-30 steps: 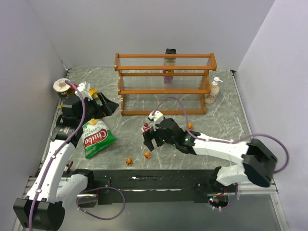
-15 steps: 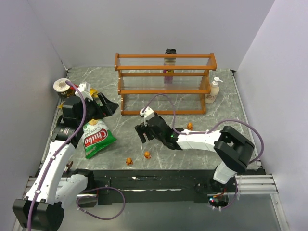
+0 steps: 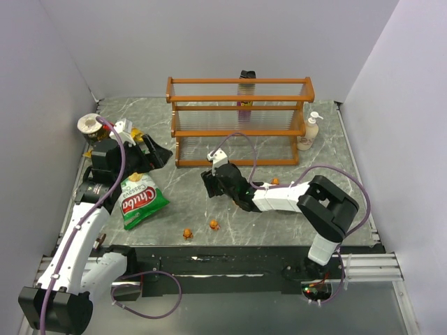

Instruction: Place and organize the plastic toys onto the shelf

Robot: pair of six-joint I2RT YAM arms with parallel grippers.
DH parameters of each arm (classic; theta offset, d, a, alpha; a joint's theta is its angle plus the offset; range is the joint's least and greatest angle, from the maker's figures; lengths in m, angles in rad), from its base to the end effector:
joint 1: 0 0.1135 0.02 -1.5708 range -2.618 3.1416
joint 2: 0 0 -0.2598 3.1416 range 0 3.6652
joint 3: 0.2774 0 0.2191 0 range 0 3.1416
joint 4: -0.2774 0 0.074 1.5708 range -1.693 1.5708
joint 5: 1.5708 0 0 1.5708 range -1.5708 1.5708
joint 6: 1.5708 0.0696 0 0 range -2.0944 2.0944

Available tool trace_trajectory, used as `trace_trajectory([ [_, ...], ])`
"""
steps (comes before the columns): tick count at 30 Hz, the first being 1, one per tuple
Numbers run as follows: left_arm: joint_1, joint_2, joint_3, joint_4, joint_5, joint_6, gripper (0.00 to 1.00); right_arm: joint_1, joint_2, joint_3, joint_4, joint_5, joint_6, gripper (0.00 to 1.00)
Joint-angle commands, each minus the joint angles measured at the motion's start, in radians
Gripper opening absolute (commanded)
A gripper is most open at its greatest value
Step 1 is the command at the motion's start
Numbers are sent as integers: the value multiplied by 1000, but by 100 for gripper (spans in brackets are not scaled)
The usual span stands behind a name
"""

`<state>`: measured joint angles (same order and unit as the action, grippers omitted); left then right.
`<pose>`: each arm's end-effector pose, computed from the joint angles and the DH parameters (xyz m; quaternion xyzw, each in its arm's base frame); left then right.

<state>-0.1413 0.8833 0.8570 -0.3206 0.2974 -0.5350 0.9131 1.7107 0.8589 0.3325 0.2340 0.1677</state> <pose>0.1947 -0.0483 0.3209 -0.0749 0.8105 -0.3029 0.4957 0.2348 0.2776 0.1814 -0.2582 0.8214 0.1698 0.4794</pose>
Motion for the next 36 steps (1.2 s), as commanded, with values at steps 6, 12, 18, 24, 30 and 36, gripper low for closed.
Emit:
trace_trajectory([
  [6, -3, 3, 17, 23, 0, 17, 96, -19, 41, 38, 92, -33, 18, 53],
  [12, -3, 2, 14, 25, -1, 17, 96, -19, 44, 35, 86, -19, 35, 41],
  [18, -4, 0, 13, 26, 2, 15, 96, -20, 15, 26, 83, 20, 35, 9],
  [24, -4, -3, 11, 25, -1, 15, 96, -23, -45, -12, 97, 105, 42, 0],
  [30, -6, -4, 10, 25, -1, 13, 96, -66, -141, -75, 122, 244, 26, 0],
  [36, -9, -6, 8, 25, -4, 15, 96, -193, -191, -164, 175, 287, 18, 0],
])
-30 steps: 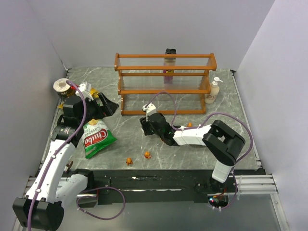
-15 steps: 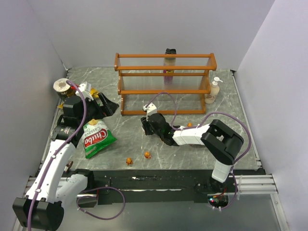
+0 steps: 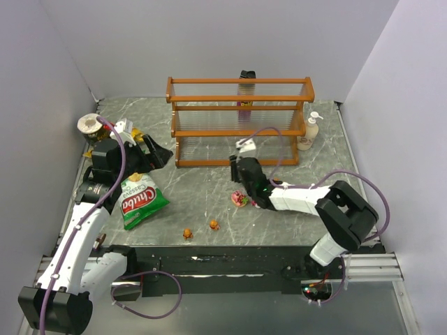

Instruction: Place and organize the plastic toys onto the shelf

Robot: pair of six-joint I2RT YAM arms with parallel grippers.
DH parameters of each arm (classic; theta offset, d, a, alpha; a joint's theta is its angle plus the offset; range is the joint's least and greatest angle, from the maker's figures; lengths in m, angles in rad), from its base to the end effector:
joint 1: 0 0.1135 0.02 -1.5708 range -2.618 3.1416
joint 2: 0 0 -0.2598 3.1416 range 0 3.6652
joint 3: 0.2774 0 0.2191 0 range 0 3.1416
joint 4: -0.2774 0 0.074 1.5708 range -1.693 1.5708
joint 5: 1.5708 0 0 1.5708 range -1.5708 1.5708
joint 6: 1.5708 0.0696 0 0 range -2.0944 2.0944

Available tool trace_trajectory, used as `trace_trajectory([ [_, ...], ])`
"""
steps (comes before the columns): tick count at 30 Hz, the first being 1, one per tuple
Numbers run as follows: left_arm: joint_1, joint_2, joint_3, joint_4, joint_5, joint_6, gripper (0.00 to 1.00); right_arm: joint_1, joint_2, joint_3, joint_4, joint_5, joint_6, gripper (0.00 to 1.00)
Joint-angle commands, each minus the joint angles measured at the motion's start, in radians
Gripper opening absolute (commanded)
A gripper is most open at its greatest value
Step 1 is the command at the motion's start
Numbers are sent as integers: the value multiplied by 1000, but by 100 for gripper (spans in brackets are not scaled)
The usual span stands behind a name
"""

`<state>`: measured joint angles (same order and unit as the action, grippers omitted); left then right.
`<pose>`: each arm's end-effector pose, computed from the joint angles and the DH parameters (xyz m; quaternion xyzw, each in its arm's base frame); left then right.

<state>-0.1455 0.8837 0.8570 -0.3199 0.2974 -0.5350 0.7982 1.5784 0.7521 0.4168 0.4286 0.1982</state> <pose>0.1946 -0.0491 0.3210 -0.0731 0.8106 -0.3039 0.4952 0.2544 0.2196 0.2043 -0.1300 0.8150 0.0999 0.5558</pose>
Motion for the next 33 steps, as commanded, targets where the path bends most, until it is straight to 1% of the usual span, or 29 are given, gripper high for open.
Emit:
trace_trajectory([
  [1, -5, -5, 8, 24, -1, 13, 96, -92, -70, -68, 106, 98, -11, 0],
  [7, -6, -2, 8, 28, 0, 13, 96, -204, -97, -125, 180, 142, -52, 0],
  [13, -8, -6, 4, 31, 2, 10, 96, -284, -83, -152, 278, 168, -71, 0],
  [15, -8, -6, 4, 31, 2, 10, 96, -294, -71, -160, 315, 171, -65, 0],
  [19, -14, -6, 2, 33, 3, 9, 96, -301, -60, -120, 252, 188, -39, 0],
  [26, -26, -12, 2, 35, 3, 4, 96, -306, -60, -114, 252, 185, 12, 0],
  [28, -31, -14, 1, 33, 0, 4, 96, -307, -52, -91, 223, 196, 49, 0],
  [33, -42, -20, -3, 33, -3, 6, 96, -306, -28, -63, 218, 217, 113, 0],
])
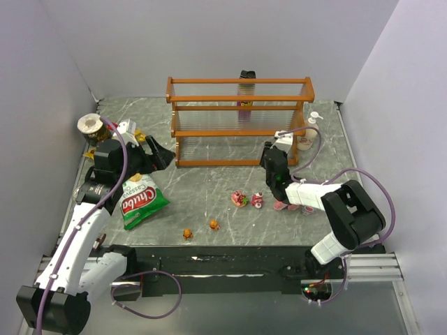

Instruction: Place and organize the plastic toys onto the shelf

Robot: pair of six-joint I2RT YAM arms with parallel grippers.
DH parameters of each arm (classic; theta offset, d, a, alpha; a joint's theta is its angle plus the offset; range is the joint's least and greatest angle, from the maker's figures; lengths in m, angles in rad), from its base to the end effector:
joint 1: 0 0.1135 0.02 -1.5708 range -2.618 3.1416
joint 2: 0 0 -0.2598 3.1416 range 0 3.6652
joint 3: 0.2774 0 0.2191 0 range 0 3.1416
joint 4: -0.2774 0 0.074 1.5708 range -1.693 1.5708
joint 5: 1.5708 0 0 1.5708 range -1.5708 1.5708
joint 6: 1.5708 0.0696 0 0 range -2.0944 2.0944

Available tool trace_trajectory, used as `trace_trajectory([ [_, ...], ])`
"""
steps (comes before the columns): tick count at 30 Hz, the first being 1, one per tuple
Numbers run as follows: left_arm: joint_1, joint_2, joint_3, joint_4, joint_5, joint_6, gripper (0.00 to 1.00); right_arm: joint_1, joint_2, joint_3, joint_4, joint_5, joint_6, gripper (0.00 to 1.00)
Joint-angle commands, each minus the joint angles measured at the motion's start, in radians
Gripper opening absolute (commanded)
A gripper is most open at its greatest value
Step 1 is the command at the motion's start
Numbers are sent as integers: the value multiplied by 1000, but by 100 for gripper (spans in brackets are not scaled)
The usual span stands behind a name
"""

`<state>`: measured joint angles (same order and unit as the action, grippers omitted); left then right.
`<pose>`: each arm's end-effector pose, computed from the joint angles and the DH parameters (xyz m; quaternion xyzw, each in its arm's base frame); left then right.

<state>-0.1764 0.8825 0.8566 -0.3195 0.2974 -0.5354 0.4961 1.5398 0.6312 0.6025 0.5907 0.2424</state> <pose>0.1927 -0.0551 0.3211 -0.0606 0.8113 -0.3118 0.4909 0.2950 0.1156 0.2042 0.0730 0.7873 -0.0149 0.6121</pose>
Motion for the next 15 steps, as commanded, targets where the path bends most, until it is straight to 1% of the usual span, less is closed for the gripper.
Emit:
trace_trajectory([
  [1, -14, -19, -4, 33, -3, 5, 96, -4, 14, 62, 33, 58, 75, 0],
  [7, -28, -25, -2, 31, -9, 5, 96, -7, 43, 102, 8, 40, 104, 0],
  [11, -37, -28, -2, 28, -17, 5, 96, -8, 63, 136, -39, 29, 126, 0],
  [15, -49, -31, -2, 30, -18, 2, 96, -10, 83, 203, -171, 34, 179, 0],
])
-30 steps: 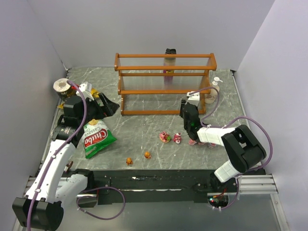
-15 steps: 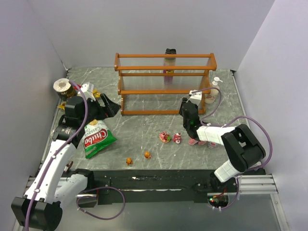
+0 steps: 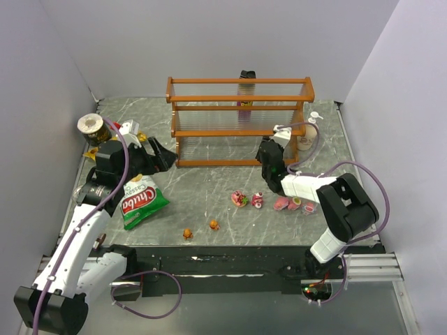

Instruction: Place and organize the plastic toys onto the shelf

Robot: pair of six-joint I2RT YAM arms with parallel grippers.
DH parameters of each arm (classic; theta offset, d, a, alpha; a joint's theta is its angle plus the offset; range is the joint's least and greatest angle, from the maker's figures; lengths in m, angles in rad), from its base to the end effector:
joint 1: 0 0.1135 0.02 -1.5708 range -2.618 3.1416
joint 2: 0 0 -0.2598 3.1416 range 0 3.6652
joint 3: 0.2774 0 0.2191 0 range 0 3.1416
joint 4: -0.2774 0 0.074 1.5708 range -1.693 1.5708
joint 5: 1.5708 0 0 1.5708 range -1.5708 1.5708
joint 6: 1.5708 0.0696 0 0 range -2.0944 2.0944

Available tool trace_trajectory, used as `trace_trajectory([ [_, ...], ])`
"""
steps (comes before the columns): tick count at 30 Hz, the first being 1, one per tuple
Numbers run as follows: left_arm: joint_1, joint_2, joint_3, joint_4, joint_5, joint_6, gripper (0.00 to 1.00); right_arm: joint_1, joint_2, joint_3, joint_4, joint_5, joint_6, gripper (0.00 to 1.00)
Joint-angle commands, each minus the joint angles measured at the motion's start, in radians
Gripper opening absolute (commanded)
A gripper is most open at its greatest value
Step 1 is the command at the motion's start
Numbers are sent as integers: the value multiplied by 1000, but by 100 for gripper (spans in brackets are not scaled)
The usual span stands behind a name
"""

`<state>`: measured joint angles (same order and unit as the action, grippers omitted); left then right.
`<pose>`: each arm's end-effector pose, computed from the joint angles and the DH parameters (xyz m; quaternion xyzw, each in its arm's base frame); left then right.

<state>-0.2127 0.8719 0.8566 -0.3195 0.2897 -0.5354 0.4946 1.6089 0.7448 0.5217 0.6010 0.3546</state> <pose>0.1887 -0.0611 0.3229 -0.0470 0.8095 -0.3190 0.4907 0.3145 0.1249 0.2077 0.1156 0.7906 0.0064 0.6013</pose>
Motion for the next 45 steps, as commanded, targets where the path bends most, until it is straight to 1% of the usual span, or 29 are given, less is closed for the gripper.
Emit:
trace_trajectory([
  [1, -14, -24, -4, 33, -4, 2, 96, -8, 22, 97, -107, 35, 79, 0],
  [5, -19, -27, 7, 19, 22, -11, 96, -10, 34, 113, -121, 65, 121, 0],
  [9, -19, -30, 30, 2, 46, -11, 96, -14, 66, 172, -166, 51, 159, 0],
  [15, -25, -53, 50, -12, 46, -1, 96, -16, 141, 313, -411, 49, 319, 0],
  [20, -37, -48, 44, 3, 62, -14, 96, -19, 134, 304, -453, 63, 399, 1],
  [25, -37, -50, 35, 22, 85, -29, 96, -21, 144, 338, -551, 83, 438, 4],
  [30, -37, -48, 29, 30, 95, -38, 96, -21, 166, 375, -563, 88, 397, 6],
  [34, -39, -51, 36, 22, 95, -34, 96, -21, 190, 418, -582, 82, 322, 8],
  [39, -42, -59, 38, 17, 91, -31, 96, -21, 223, 464, -575, 31, 238, 10],
  [45, -45, -67, 39, 11, 89, -29, 96, -22, 243, 492, -559, -33, 127, 17],
])
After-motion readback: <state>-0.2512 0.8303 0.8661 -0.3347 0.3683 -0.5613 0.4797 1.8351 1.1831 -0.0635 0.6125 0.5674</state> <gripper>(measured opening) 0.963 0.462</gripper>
